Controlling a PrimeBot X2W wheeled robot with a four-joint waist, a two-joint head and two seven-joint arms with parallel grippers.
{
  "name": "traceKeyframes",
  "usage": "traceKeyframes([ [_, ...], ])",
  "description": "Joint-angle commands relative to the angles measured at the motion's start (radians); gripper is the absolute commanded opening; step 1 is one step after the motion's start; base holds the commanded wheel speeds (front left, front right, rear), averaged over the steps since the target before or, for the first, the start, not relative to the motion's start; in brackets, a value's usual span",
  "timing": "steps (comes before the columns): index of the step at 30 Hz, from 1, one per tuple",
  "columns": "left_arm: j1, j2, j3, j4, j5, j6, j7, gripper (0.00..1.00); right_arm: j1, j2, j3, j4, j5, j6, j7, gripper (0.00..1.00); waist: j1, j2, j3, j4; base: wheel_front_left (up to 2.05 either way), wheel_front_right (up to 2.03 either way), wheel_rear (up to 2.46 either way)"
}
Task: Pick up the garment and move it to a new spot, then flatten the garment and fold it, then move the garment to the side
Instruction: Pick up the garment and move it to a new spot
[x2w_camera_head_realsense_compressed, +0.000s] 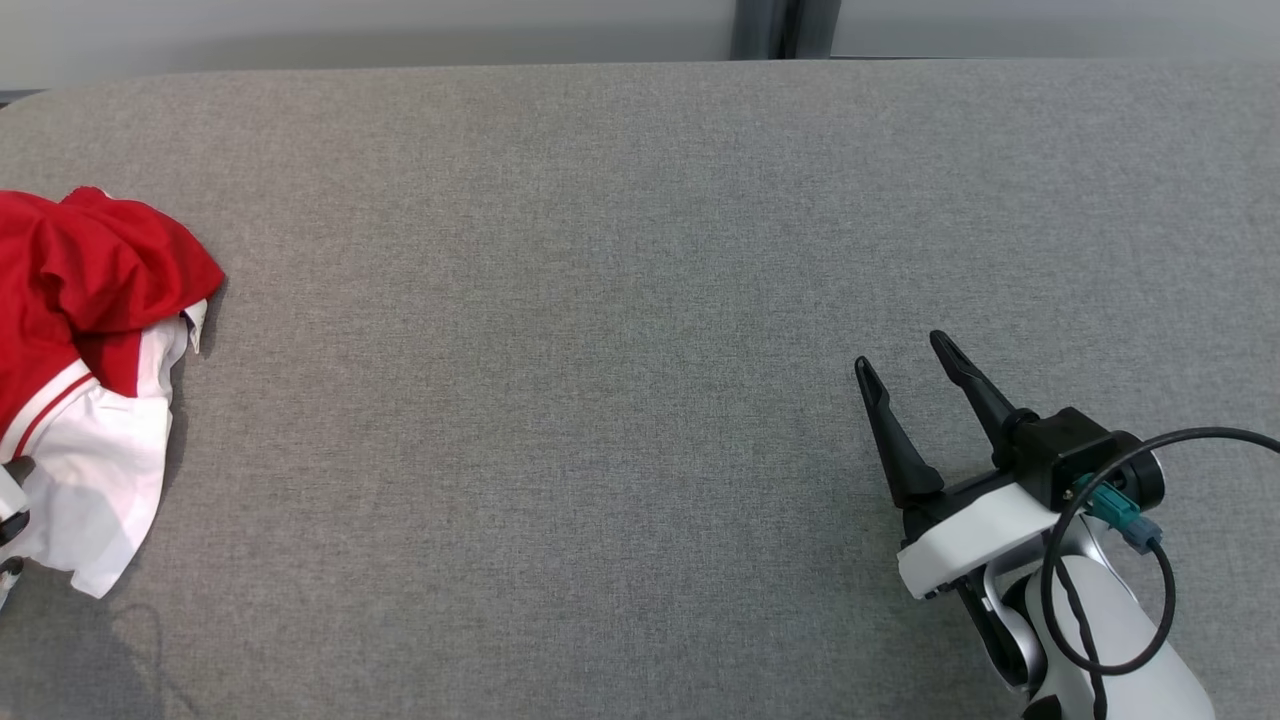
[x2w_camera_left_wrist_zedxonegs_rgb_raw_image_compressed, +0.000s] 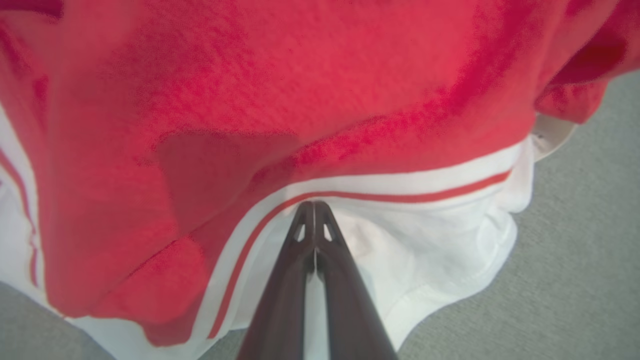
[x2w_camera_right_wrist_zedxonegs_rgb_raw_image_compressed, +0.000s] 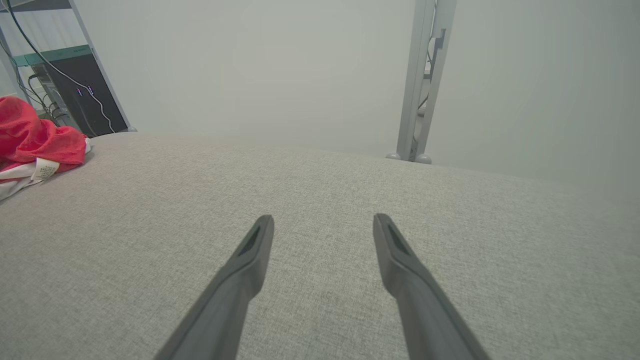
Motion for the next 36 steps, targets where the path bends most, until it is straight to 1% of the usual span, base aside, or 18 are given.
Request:
traceKeyframes([
  [1,0.011,0.003,-0.008,-0.010,-0.004,-0.001,-0.006,0.00,-0.008,-0.003,-0.005,-0.001,0.001,0.002,-0.005,1.00,0.0000,0.0000,-0.001,0.001,0.00,0.00,0.00],
  [10,0.009,0.054,-0.081,-0.087,-0.034,-0.001,-0.046,0.00,0.016,0.005,-0.017,0.002,-0.002,0.002,-0.005,1.00,0.0000,0.0000,-0.030,0.022,0.00,0.00,0.00],
  [18,-0.007,0.092,-0.172,-0.186,-0.068,-0.001,-0.061,0.00,0.045,0.015,-0.014,0.013,0.017,0.002,-0.005,1.00,0.0000,0.0000,-0.097,0.044,0.00,0.00,0.00],
  [22,-0.019,0.097,-0.218,-0.250,-0.098,-0.001,-0.064,0.00,0.057,0.020,-0.013,0.021,0.028,0.002,-0.005,1.00,0.0000,0.0000,-0.138,0.049,0.00,0.00,0.00],
  [27,-0.028,0.119,-0.270,-0.331,-0.137,-0.001,-0.056,0.00,0.072,0.024,-0.015,0.022,0.046,0.002,-0.005,1.00,0.0000,0.0000,-0.175,0.042,0.00,0.00,0.00],
  [36,-0.012,0.140,-0.337,-0.448,-0.185,-0.001,-0.071,0.00,0.102,0.026,-0.032,0.013,0.050,0.002,-0.005,1.00,0.0000,0.0000,-0.209,-0.001,0.00,0.00,0.00],
])
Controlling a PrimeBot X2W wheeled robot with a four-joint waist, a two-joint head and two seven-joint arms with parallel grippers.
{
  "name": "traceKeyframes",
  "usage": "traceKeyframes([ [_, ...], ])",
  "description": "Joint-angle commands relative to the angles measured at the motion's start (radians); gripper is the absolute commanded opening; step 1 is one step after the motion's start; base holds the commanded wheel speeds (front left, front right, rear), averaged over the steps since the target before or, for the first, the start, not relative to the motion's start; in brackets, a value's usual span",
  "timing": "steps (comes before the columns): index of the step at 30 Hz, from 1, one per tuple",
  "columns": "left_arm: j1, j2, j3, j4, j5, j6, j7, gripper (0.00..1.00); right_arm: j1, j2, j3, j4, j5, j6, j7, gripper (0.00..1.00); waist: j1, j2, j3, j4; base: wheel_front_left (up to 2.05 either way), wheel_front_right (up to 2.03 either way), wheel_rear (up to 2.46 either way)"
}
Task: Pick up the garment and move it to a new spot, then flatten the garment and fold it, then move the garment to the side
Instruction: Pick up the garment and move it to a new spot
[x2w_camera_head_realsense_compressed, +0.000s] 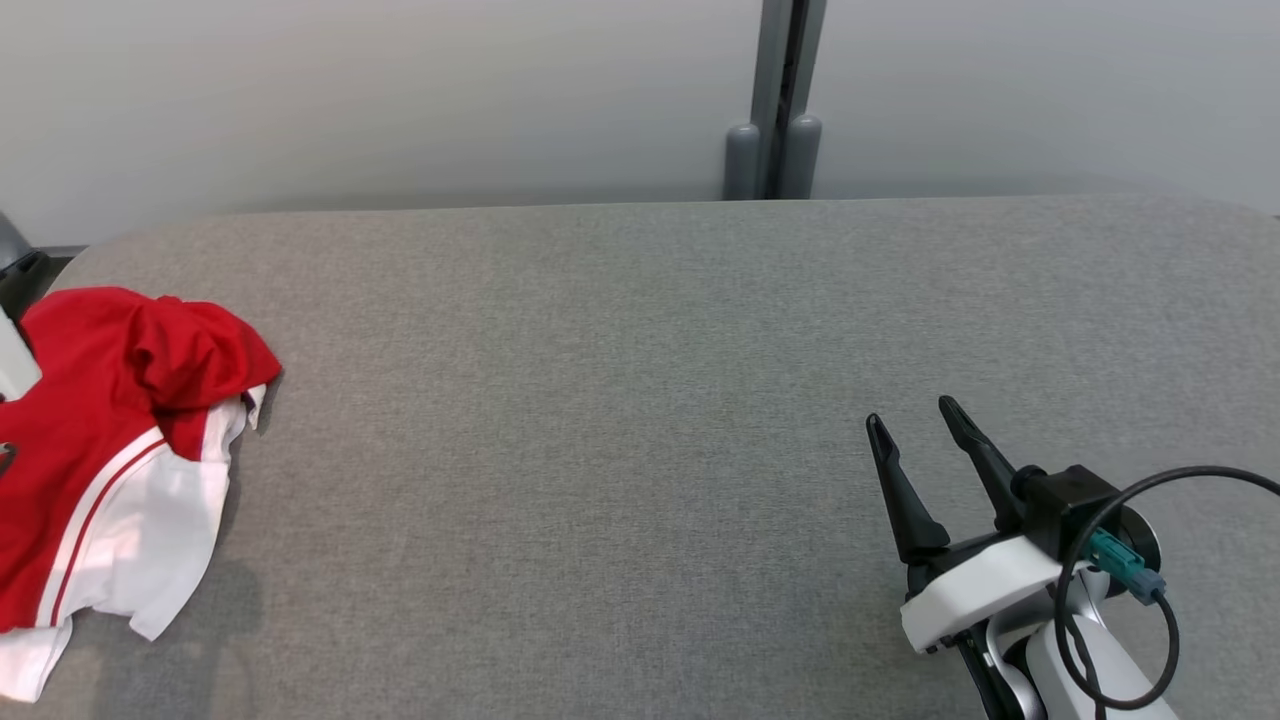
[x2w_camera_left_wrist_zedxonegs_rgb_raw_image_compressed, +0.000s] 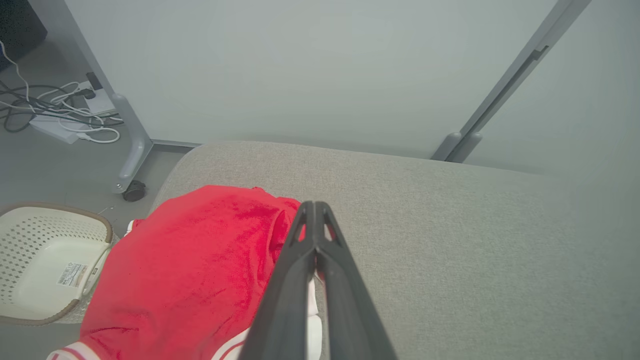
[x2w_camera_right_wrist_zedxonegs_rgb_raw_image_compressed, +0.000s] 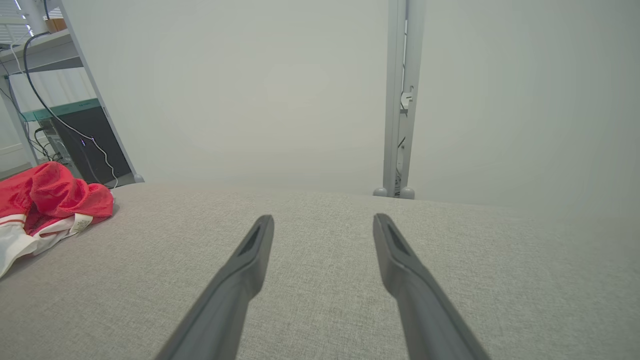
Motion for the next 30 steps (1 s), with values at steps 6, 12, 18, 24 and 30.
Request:
traceKeyframes([
  [6,0.039,-0.007,-0.032,-0.078,-0.019,-0.001,-0.046,1.00,0.018,-0.003,-0.017,-0.019,-0.001,0.002,-0.005,1.00,0.0000,0.0000,-0.019,-0.044,0.00,0.00,0.00],
  [12,0.114,-0.023,-0.037,-0.164,0.015,0.015,-0.177,1.00,0.033,-0.002,-0.039,-0.057,-0.005,0.002,-0.005,1.00,0.0000,0.0000,-0.020,-0.080,0.00,0.00,0.00],
  [18,0.260,-0.063,-0.007,-0.298,0.104,0.129,-0.472,1.00,0.042,-0.001,-0.066,-0.102,-0.009,0.002,-0.005,1.00,0.0000,0.0000,-0.011,-0.099,0.00,0.00,0.00],
  [24,0.432,-0.135,0.038,-0.400,0.117,0.211,-0.675,1.00,0.060,-0.008,-0.074,-0.126,0.009,0.002,-0.005,1.00,0.0000,0.0000,-0.025,-0.104,0.00,0.00,0.00],
  [30,0.569,-0.209,0.060,-0.505,0.188,0.281,-0.721,1.00,0.080,-0.018,-0.082,-0.156,0.020,0.002,-0.005,1.00,0.0000,0.0000,-0.030,-0.098,0.00,0.00,0.00],
])
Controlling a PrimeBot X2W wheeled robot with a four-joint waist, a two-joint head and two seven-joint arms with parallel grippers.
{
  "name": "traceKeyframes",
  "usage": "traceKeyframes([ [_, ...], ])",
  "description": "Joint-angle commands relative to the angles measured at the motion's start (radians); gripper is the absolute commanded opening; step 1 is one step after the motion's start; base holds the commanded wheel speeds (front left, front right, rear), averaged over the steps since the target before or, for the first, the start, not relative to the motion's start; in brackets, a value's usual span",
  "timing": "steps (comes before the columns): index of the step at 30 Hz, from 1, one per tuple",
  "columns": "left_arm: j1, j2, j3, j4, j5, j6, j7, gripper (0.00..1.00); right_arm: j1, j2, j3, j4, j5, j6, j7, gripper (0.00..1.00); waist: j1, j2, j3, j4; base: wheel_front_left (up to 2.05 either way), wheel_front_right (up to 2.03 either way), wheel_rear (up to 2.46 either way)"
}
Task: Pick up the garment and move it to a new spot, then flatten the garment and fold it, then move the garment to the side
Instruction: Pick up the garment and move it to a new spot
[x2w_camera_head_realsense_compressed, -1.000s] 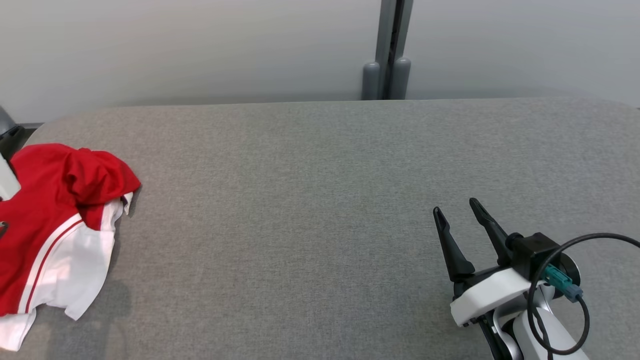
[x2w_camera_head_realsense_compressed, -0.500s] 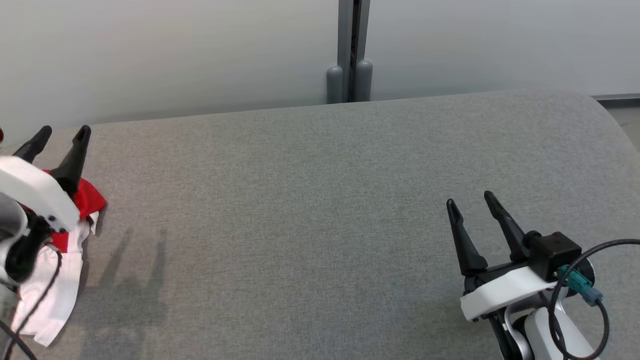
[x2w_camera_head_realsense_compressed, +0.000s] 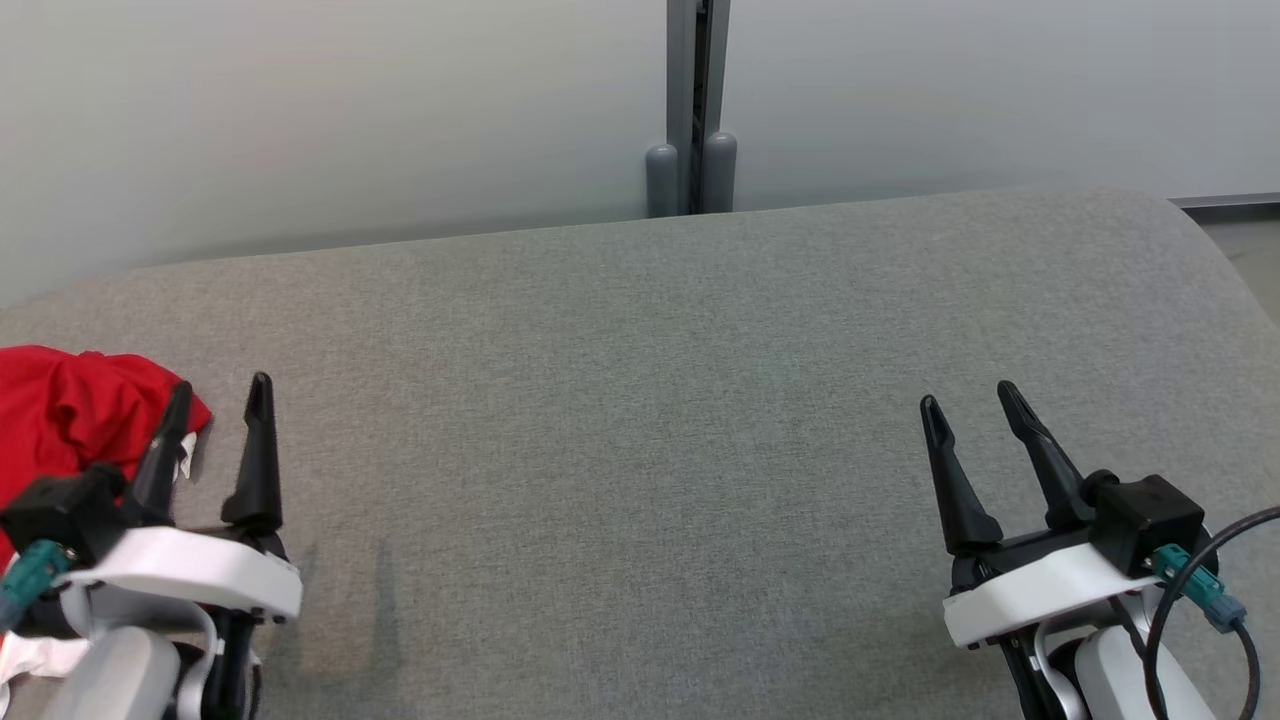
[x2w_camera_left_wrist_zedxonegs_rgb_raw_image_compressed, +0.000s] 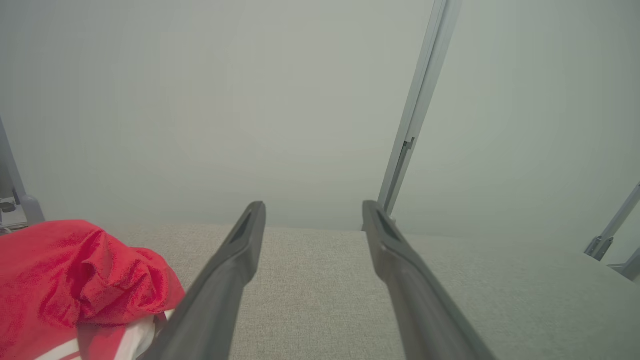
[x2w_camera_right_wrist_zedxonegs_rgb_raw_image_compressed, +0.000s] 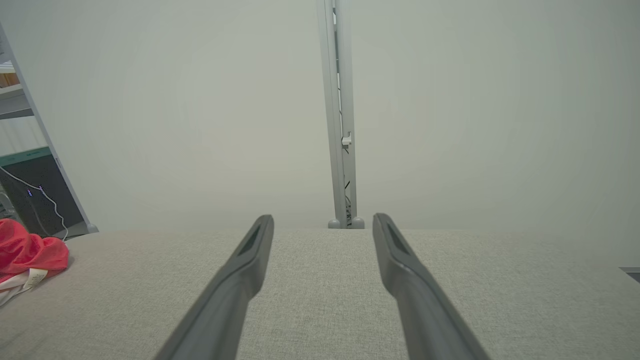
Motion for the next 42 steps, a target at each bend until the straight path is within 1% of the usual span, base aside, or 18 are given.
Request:
traceKeyframes([
  [1,0.027,-0.020,0.016,-0.016,0.021,0.009,-0.007,1.00,0.012,-0.007,-0.006,-0.009,0.007,0.002,-0.005,1.00,0.0000,0.0000,0.000,0.008,0.00,0.00,0.00],
  [4,0.058,-0.081,0.064,-0.058,0.075,0.010,-0.008,1.00,0.024,-0.008,-0.005,-0.009,0.010,0.002,-0.005,1.00,0.0000,0.0000,-0.002,0.013,0.00,0.00,0.00],
  [7,0.112,-0.146,0.127,-0.089,0.135,-0.003,-0.008,1.00,0.025,-0.011,-0.004,-0.013,0.010,0.002,-0.005,1.00,0.0000,0.0000,-0.008,0.015,0.00,0.00,0.00],
  [9,0.146,-0.190,0.161,-0.100,0.166,-0.023,-0.008,1.00,0.027,-0.013,-0.003,-0.017,0.010,0.002,-0.005,1.00,0.0000,0.0000,-0.012,0.014,0.00,0.00,0.00],
  [10,0.146,-0.190,0.161,-0.100,0.166,-0.023,-0.008,1.00,0.027,-0.013,-0.003,-0.017,0.010,0.002,-0.005,1.00,0.0000,0.0000,-0.012,0.014,0.00,0.00,0.00],
  [11,0.176,-0.219,0.180,-0.095,0.205,-0.042,-0.008,1.00,0.033,-0.016,-0.007,-0.024,0.012,0.002,-0.005,1.00,0.0000,0.0000,-0.013,0.015,0.00,0.00,0.00],
  [12,0.176,-0.219,0.180,-0.095,0.205,-0.042,-0.008,1.00,0.033,-0.016,-0.007,-0.024,0.012,0.002,-0.005,1.00,0.0000,0.0000,-0.013,0.015,0.00,0.00,0.00],
  [16,0.196,-0.256,0.198,-0.066,0.261,-0.082,-0.008,1.00,0.045,-0.018,-0.017,-0.028,0.010,0.002,-0.005,1.00,0.0000,0.0000,-0.011,0.025,0.00,0.00,0.00],
  [19,0.187,-0.279,0.217,-0.055,0.289,-0.103,-0.009,1.00,0.042,-0.016,-0.026,-0.030,0.004,0.002,-0.005,1.00,0.0000,0.0000,-0.009,0.032,0.00,0.00,0.00],
  [25,0.172,-0.315,0.255,-0.029,0.323,-0.135,-0.009,1.00,0.038,-0.012,-0.025,-0.031,-0.001,0.002,-0.005,1.00,0.0000,0.0000,-0.005,0.038,0.00,0.00,0.00],
  [33,0.167,-0.344,0.293,0.000,0.358,-0.162,-0.009,1.00,0.042,-0.011,-0.027,-0.027,-0.003,0.002,-0.005,1.00,0.0000,0.0000,-0.012,0.045,0.00,0.00,0.00],
  [42,0.157,-0.361,0.319,0.017,0.391,-0.185,-0.009,1.00,0.039,-0.011,-0.025,-0.027,-0.005,0.002,-0.005,1.00,0.0000,0.0000,-0.012,0.050,0.00,0.00,0.00],
])
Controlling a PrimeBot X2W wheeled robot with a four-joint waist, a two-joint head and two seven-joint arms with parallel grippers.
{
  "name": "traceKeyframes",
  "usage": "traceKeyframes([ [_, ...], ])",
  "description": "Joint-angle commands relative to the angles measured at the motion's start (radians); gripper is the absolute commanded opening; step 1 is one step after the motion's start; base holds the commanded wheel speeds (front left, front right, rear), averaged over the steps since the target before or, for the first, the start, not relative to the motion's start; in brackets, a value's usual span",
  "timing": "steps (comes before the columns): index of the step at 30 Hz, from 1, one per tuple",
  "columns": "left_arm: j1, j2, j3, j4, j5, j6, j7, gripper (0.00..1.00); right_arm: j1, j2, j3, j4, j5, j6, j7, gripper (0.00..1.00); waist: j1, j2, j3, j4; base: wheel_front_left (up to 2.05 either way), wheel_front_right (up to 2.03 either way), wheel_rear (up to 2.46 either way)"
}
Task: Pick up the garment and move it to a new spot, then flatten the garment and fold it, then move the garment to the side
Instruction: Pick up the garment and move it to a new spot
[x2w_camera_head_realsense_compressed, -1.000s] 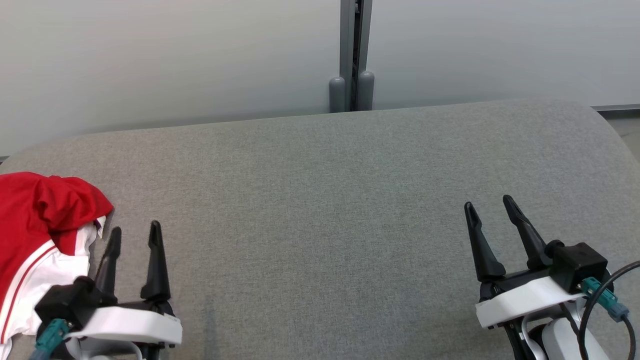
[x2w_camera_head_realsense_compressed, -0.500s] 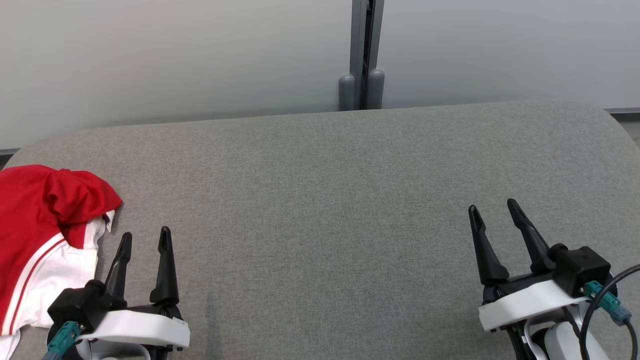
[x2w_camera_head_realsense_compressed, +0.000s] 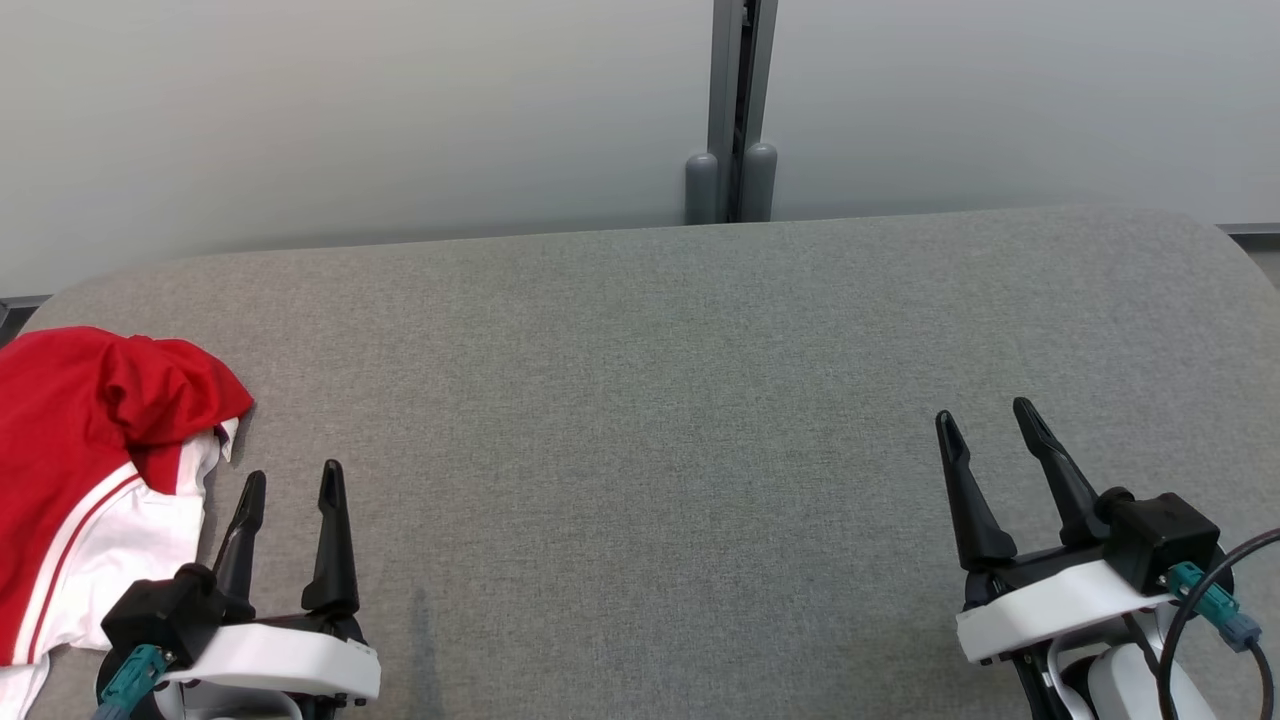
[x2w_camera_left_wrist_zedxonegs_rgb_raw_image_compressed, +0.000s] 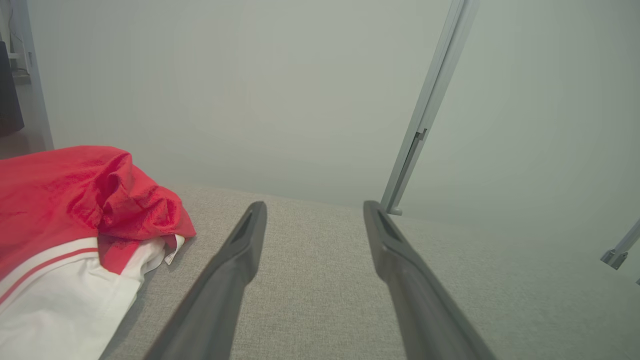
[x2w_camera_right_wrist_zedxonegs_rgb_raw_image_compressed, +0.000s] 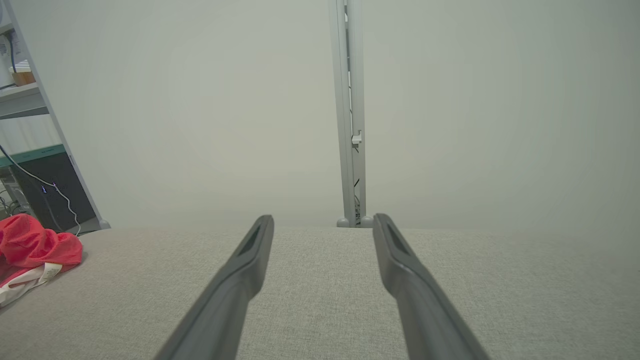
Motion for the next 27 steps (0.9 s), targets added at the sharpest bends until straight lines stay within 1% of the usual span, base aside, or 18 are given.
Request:
traceKeyframes([
  [1,-0.021,0.001,0.005,0.003,0.008,-0.008,-0.002,1.00,-0.002,-0.003,-0.003,-0.004,-0.005,0.002,-0.005,1.00,0.0000,0.0000,0.000,0.003,0.00,0.00,0.00],
  [5,-0.031,-0.005,0.005,0.014,0.018,-0.017,-0.002,1.00,0.004,-0.002,-0.007,-0.005,-0.001,0.002,-0.005,1.00,0.0000,0.0000,0.002,0.033,0.00,0.00,0.00],
  [14,-0.044,-0.009,0.022,0.041,0.027,-0.023,-0.002,1.00,0.002,0.000,0.003,-0.002,0.006,0.002,-0.005,1.00,0.0000,0.0000,0.002,0.168,0.00,0.00,0.00],
  [15,-0.044,-0.009,0.022,0.041,0.027,-0.023,-0.002,1.00,0.002,0.000,0.003,-0.002,0.006,0.002,-0.005,1.00,0.0000,0.0000,0.002,0.168,0.00,0.00,0.00],
  [16,-0.043,-0.009,0.023,0.044,0.027,-0.024,-0.002,1.00,0.002,0.000,0.004,0.000,0.007,0.002,-0.005,1.00,0.0000,0.0000,0.001,0.183,0.00,0.00,0.00],
  [27,-0.039,-0.016,0.050,0.070,0.017,-0.003,-0.002,1.00,0.006,-0.005,0.031,0.017,0.012,0.002,-0.005,1.00,0.0000,0.0000,-0.009,0.316,0.00,0.00,0.00],
])
